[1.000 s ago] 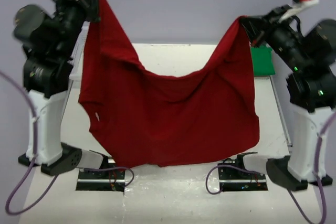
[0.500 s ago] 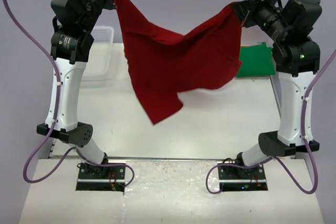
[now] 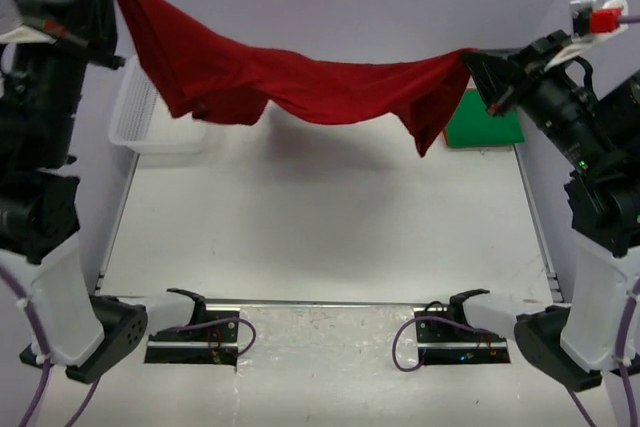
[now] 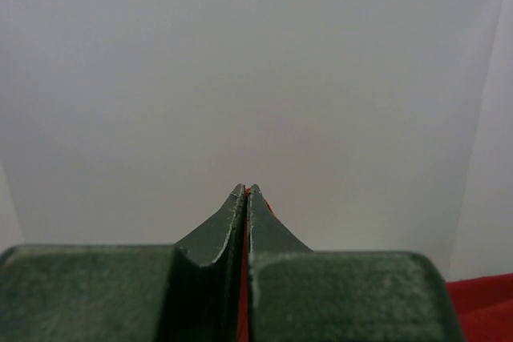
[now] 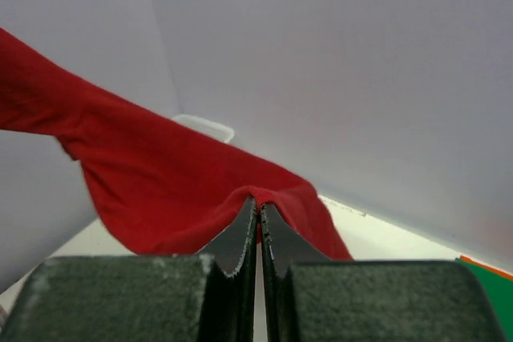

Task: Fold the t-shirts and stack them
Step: Flatten out the tshirt

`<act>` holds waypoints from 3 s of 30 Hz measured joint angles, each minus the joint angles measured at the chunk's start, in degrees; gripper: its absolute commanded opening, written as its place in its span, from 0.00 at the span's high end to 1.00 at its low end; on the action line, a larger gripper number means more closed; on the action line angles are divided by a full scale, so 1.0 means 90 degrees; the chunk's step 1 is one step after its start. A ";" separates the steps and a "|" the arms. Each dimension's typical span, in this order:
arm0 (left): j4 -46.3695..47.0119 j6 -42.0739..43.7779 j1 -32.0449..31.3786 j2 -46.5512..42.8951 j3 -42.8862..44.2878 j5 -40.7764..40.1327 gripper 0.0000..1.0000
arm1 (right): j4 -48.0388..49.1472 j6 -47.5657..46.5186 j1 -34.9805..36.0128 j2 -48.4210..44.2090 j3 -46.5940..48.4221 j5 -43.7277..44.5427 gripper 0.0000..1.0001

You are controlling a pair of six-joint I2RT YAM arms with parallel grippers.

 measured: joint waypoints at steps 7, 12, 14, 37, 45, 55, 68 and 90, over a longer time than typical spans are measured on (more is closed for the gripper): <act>-0.0104 -0.0102 0.0000 -0.0741 0.0746 0.0134 1.00 | -0.0087 0.0226 0.0075 -0.1066 -0.0175 -0.0449 1.00; -0.0066 -0.0335 0.0000 -0.0855 0.0750 0.0260 1.00 | -0.0005 0.0384 0.0087 -0.1591 -0.0384 -0.0699 1.00; -0.0068 -0.0386 0.0000 -0.0731 0.0712 0.0262 1.00 | 0.0100 0.0440 0.0087 -0.1671 -0.0605 -0.0673 1.00; 0.0469 -0.0211 0.0177 0.5326 -0.0304 0.0041 1.00 | 0.1661 0.0495 -0.0525 0.2601 -0.3257 0.1525 1.00; 0.1010 -0.0155 0.0347 0.6203 -0.0257 0.0129 1.00 | 0.1783 0.0289 -0.1030 0.3980 -0.2458 0.1593 1.00; 0.1462 -0.0168 0.0345 0.5547 -0.1098 0.0180 1.00 | 0.1775 0.0034 -0.0933 0.4257 -0.1863 0.1821 1.00; 0.1035 -0.0199 -0.0505 -0.0158 -0.2127 0.0007 1.00 | 0.0862 -0.0804 0.1435 0.0515 -0.1052 0.2463 1.00; 0.0775 -0.0357 -0.0442 0.2057 0.0520 0.0656 1.00 | 0.1285 -0.0614 0.1078 0.0080 -0.1576 0.1787 1.00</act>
